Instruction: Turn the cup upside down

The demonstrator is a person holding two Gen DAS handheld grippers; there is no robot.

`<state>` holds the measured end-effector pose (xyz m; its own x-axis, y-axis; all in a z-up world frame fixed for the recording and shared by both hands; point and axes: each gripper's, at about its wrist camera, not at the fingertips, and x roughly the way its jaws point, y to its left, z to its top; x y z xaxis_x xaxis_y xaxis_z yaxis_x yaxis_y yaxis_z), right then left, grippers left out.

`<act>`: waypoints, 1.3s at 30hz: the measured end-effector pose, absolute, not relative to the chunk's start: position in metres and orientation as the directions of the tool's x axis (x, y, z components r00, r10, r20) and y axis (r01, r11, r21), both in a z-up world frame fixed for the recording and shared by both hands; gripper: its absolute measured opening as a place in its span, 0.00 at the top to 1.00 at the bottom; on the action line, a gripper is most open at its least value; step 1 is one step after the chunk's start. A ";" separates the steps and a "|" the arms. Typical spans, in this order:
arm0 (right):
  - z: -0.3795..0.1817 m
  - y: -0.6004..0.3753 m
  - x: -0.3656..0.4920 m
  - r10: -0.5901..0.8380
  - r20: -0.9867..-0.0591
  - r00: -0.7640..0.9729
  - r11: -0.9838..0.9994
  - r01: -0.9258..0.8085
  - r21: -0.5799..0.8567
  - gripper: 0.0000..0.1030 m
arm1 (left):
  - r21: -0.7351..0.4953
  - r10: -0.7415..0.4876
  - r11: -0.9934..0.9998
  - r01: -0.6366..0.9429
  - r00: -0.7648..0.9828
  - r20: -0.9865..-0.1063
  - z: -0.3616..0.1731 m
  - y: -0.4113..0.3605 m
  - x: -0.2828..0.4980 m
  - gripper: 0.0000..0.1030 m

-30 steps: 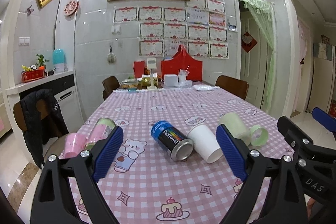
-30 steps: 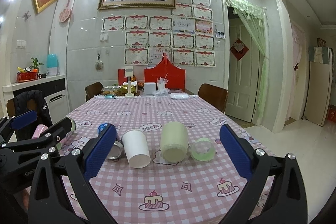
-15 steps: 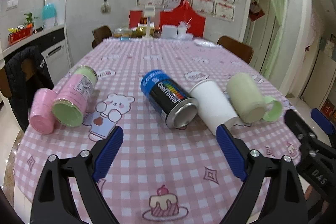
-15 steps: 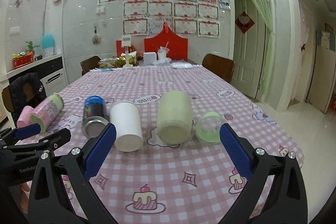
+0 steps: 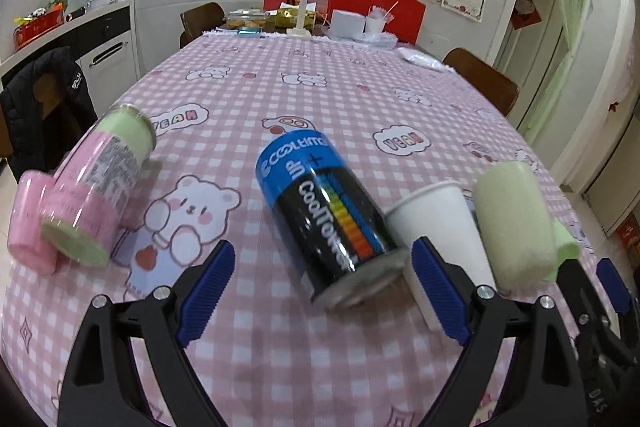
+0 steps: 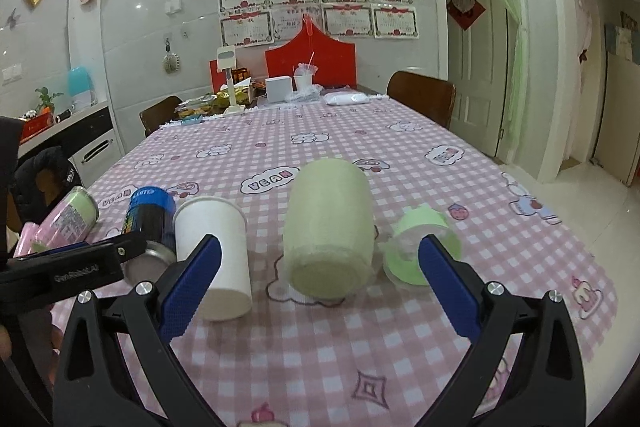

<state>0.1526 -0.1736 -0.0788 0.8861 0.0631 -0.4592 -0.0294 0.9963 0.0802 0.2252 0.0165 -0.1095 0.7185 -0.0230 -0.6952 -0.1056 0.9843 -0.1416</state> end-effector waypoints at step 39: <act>-0.084 -0.167 0.172 0.115 -0.542 0.832 0.990 -0.054 0.128 0.08 | -0.148 -0.139 0.988 0.042 0.658 -0.740 -0.131 0.027 0.216 0.28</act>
